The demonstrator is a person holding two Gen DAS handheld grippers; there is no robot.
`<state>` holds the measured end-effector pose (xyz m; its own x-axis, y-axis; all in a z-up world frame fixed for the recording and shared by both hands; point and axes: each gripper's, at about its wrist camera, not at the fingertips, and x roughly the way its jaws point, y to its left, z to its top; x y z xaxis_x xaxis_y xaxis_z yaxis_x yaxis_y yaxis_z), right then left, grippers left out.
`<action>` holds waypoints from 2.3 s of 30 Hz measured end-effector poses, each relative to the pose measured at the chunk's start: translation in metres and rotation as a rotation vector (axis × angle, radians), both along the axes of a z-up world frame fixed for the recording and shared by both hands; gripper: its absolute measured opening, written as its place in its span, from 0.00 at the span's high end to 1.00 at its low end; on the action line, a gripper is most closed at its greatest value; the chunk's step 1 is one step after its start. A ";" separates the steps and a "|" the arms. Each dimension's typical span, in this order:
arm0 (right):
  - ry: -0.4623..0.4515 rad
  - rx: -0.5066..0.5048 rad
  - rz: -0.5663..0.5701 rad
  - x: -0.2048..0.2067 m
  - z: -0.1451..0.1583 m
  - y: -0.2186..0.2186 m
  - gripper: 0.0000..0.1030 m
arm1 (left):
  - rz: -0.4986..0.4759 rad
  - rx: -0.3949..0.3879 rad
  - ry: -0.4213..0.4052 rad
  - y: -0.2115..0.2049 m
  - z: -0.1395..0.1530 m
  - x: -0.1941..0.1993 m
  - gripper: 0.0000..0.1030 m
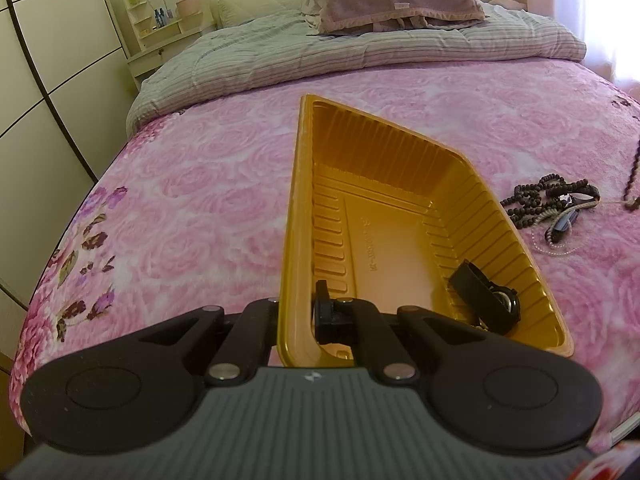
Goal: Organize jewelry
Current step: 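Grasp a long brown bead strand with the right gripper and lower it into the tray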
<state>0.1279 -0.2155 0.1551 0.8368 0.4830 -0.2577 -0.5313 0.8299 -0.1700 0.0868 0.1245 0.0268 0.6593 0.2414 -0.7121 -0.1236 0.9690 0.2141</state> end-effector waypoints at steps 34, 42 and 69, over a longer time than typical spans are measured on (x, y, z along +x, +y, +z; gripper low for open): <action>0.234 -0.015 0.442 0.002 -0.021 0.123 0.94 | -0.009 -0.013 -0.010 0.005 0.001 -0.002 0.97; 0.251 -0.163 0.531 0.028 -0.065 0.162 0.94 | -0.008 -0.018 -0.009 0.007 0.000 -0.001 0.97; 0.448 -0.014 0.510 0.073 -0.090 0.151 0.56 | -0.006 -0.021 -0.007 0.008 -0.002 0.000 0.97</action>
<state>0.2006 -0.0640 0.0650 0.3159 0.7830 -0.5358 -0.8776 0.4558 0.1487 0.0868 0.1322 0.0248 0.6657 0.2228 -0.7122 -0.1196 0.9739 0.1929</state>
